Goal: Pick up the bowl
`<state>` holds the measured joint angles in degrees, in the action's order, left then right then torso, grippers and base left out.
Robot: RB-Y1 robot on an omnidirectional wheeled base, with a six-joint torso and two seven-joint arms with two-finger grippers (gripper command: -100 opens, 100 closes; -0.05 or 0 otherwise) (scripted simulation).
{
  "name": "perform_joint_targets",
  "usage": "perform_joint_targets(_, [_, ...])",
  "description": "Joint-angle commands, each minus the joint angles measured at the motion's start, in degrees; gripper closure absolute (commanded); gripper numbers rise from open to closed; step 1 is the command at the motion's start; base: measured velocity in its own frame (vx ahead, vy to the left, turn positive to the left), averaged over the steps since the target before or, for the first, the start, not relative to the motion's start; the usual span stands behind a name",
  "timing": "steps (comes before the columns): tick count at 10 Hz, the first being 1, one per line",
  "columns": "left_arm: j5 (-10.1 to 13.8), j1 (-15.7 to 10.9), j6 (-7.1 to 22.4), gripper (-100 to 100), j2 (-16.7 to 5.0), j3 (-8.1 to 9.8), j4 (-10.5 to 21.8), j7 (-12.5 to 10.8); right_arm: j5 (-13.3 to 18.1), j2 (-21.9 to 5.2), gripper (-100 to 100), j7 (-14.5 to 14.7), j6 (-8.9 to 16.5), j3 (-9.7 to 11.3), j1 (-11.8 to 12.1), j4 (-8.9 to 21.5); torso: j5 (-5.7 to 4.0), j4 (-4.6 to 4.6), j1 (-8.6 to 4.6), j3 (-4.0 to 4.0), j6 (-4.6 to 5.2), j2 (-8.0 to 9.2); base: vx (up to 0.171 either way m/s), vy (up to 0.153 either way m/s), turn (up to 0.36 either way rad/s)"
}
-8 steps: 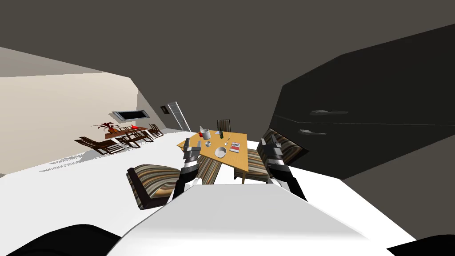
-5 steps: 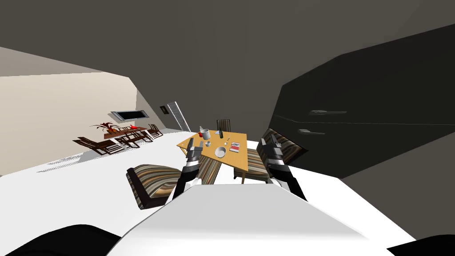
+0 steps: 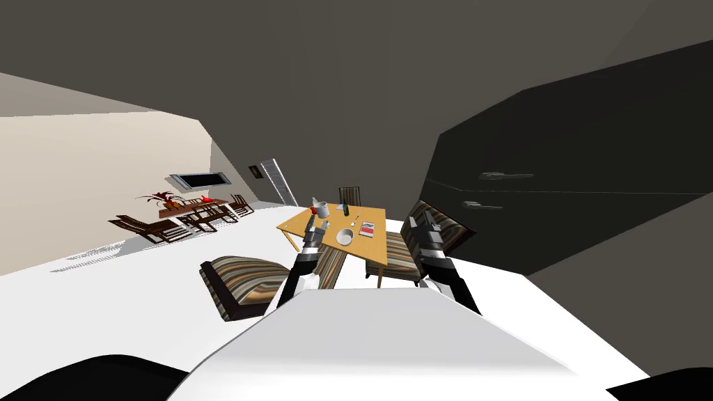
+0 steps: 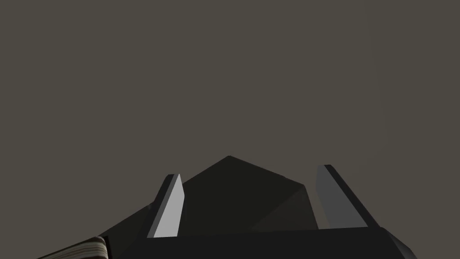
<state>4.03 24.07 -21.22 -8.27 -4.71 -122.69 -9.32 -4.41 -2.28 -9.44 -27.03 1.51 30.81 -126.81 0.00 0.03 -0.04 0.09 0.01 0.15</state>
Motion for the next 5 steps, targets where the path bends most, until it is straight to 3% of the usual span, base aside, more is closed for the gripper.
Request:
perform_joint_targets(1, [0.4, -1.5, 2.2, -100, -0.8, -1.44, 1.7, -0.2, 0.0, 0.0, 0, 0.0, 0.0, 0.0, 0.0, 0.0, 0.00, 0.00, 0.00, 0.00, 0.00, 0.00, -0.071, -0.006, -0.022])
perform_joint_targets(5, [1.6, -6.8, 8.2, -100, -2.4, -4.73, 7.7, -1.0, 0.0, 0.0, 0, 0.0, 0.0, 0.0, 0.0, 0.0, 0.00, 0.02, 0.04, 0.05, -0.01, 0.08, -0.064, -0.001, -0.023])
